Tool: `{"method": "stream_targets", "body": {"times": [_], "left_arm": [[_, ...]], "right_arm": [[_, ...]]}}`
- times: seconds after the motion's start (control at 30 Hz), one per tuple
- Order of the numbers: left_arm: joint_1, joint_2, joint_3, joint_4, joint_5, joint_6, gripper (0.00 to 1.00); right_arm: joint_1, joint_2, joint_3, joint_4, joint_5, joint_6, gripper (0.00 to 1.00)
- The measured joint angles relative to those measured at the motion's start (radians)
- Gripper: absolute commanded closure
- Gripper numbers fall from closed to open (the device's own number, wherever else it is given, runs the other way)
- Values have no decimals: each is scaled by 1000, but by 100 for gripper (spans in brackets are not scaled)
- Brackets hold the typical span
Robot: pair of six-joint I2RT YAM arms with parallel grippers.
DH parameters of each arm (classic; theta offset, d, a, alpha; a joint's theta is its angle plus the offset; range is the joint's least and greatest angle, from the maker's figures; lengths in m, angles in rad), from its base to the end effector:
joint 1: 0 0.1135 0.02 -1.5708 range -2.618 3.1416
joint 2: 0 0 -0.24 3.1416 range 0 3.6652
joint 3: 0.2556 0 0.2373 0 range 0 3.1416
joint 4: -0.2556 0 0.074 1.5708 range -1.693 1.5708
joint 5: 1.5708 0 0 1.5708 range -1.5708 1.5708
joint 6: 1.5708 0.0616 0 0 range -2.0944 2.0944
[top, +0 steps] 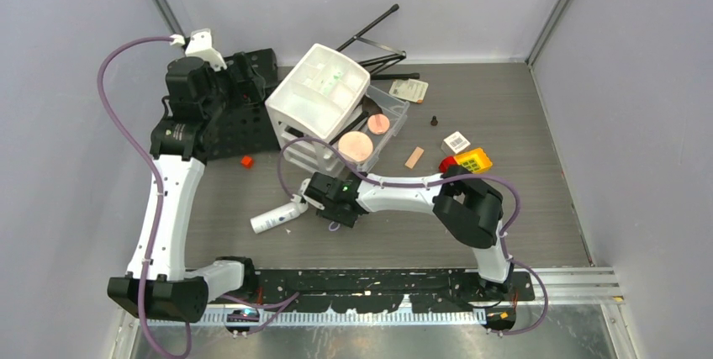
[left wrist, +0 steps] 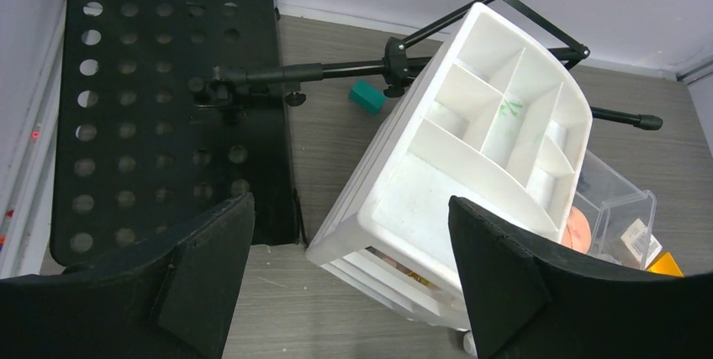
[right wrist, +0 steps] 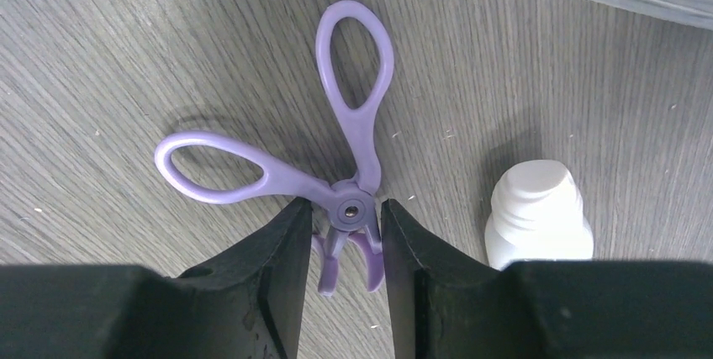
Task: Organize the makeup
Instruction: Pick up the makeup tool from the center of the board.
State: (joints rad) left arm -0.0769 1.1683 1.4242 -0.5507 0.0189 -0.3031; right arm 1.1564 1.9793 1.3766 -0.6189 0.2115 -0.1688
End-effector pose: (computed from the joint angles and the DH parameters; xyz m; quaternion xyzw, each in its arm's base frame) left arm 0.2618 -0.0213 0.4111 -0.0851 0.7988 -0.1199 0.5834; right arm 0.1666 0.3467 0.1269 -0.5880 0.7834 -0.0097 0.2014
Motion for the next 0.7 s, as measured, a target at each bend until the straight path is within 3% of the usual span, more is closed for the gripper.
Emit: {"method": "stream_targets", "body": {"times": [0.3, 0.7], "left_arm": [[0, -6, -7, 0, 0, 0, 12], [0, -6, -8, 2, -31, 1, 12]], "right_arm": [[0, 0, 1, -5, -15, 18, 72], [31, -77, 1, -28, -51, 49, 72]]}}
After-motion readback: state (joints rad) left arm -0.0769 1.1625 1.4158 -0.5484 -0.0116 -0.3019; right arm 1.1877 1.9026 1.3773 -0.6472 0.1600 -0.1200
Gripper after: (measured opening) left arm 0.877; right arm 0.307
